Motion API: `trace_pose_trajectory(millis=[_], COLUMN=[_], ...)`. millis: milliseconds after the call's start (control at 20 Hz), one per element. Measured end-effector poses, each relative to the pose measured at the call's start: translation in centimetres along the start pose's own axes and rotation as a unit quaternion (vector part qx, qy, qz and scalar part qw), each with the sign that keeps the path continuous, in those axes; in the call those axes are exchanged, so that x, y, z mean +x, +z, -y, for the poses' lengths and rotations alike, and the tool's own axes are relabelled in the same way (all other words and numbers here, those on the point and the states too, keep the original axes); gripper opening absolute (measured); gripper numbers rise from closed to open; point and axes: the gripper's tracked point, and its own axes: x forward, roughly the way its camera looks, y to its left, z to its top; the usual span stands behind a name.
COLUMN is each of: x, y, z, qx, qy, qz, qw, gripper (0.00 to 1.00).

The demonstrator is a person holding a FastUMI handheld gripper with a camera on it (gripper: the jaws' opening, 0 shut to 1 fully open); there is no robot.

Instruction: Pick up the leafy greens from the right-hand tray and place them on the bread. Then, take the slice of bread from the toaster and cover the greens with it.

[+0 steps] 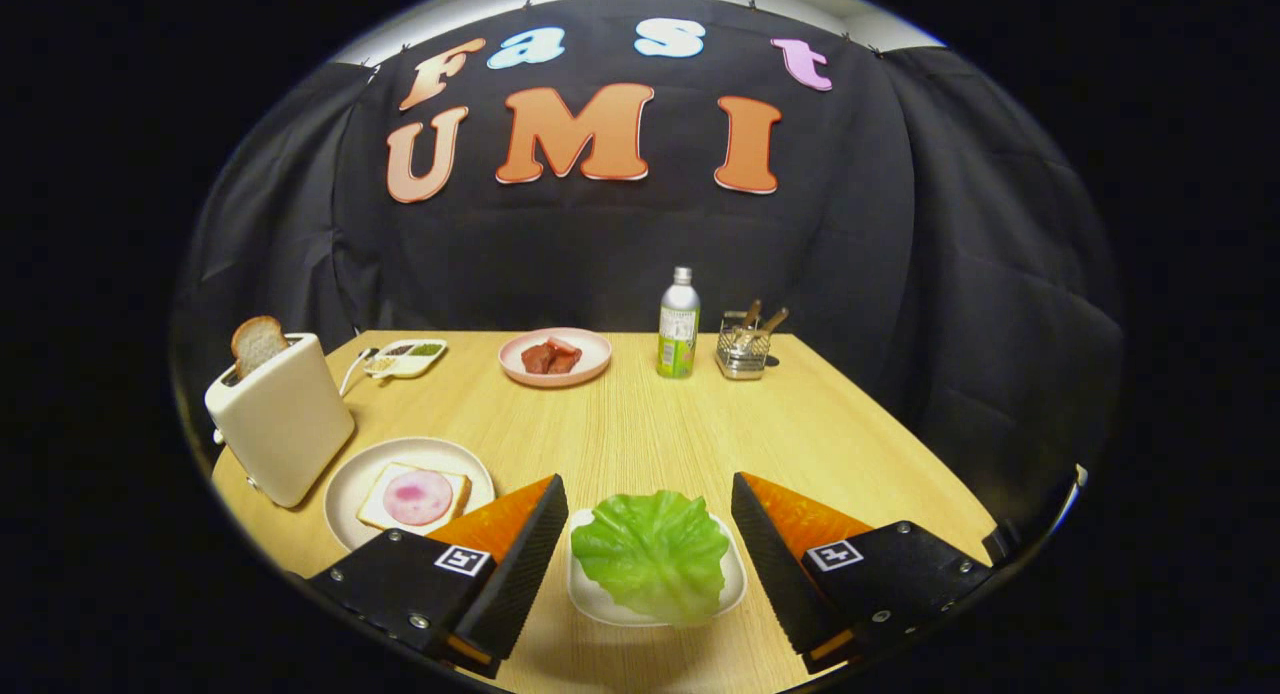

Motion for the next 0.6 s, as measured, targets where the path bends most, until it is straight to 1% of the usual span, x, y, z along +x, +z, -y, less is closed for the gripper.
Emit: trace_pose_trajectory(millis=[150, 350, 600], x=[1.8, 3.3, 4.0], y=[-3.2, -5.6, -8.1], z=[0.2, 0.7, 0.8], qx=[0.007, -0.007, -0.001], qy=[0.006, 0.004, 0.008], qz=[-0.042, -0.075, -0.119], qw=[0.999, 0.997, 0.993], gripper=[0.99, 0.99, 0.99])
